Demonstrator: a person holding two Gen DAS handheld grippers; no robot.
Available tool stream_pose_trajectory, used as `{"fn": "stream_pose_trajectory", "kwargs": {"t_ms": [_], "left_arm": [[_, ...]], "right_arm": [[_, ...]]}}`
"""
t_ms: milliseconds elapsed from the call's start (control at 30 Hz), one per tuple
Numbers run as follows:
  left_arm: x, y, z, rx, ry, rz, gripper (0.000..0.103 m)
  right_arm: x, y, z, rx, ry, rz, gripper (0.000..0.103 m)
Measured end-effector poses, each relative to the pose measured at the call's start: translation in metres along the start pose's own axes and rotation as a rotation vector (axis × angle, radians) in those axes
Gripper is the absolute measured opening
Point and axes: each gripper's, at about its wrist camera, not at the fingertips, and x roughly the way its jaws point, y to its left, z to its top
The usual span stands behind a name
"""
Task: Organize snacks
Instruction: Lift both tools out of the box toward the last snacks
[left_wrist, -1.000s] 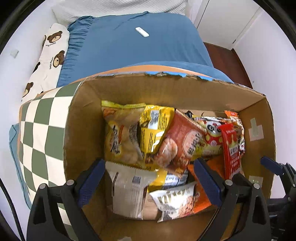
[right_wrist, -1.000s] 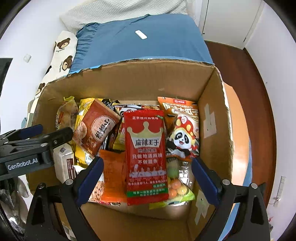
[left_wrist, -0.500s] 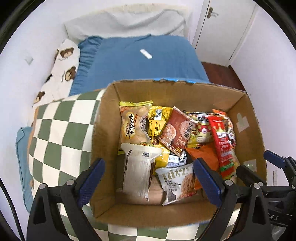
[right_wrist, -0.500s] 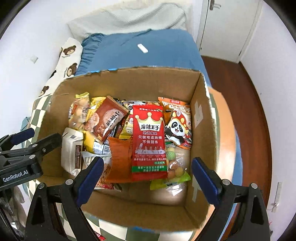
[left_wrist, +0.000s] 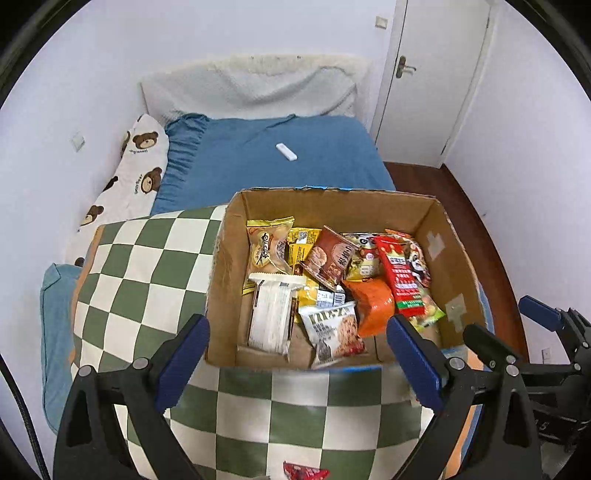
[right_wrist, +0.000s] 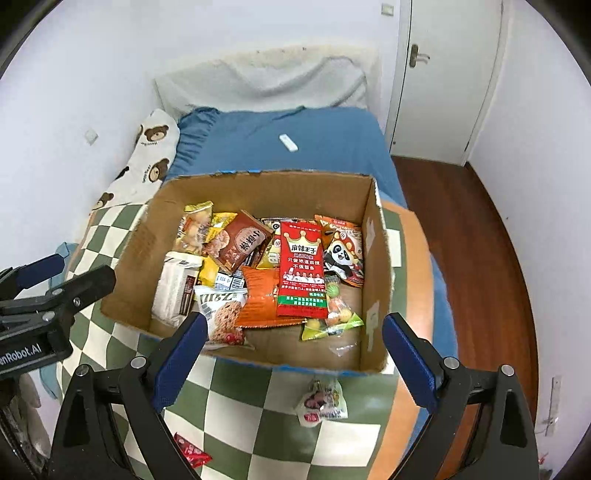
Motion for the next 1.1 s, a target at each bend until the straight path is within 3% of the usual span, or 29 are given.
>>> {"fn": "stream_pose_trajectory", "kwargs": {"t_ms": [333,567,1000,1100], "left_arm": [[-0.053,-0.006,-0.028,-0.009,-0.088,0.005,0.098],[-0.075,-0.011,-0.037,-0.015,-0.135,0.024,0.098],[-0.075,-0.019,-0.041,-0.008,-0.142,0.082,0.098],[-0.06,-0.018,-0.047,-0.005,-0.097,0.145,0.098]], "right_arm": [[-0.069,0.003,-0.026,0.012,-0.126,0.011,0.098],[-0.097,0.0,-0.034,0.039,-0.166,0.042,0.098],[-0.092,-0.013,-0.042,0.076,-0.155,0.065,0.098],[-0.077,-0.024,-0.047,0.1,-0.127,0.078,0.098]]}}
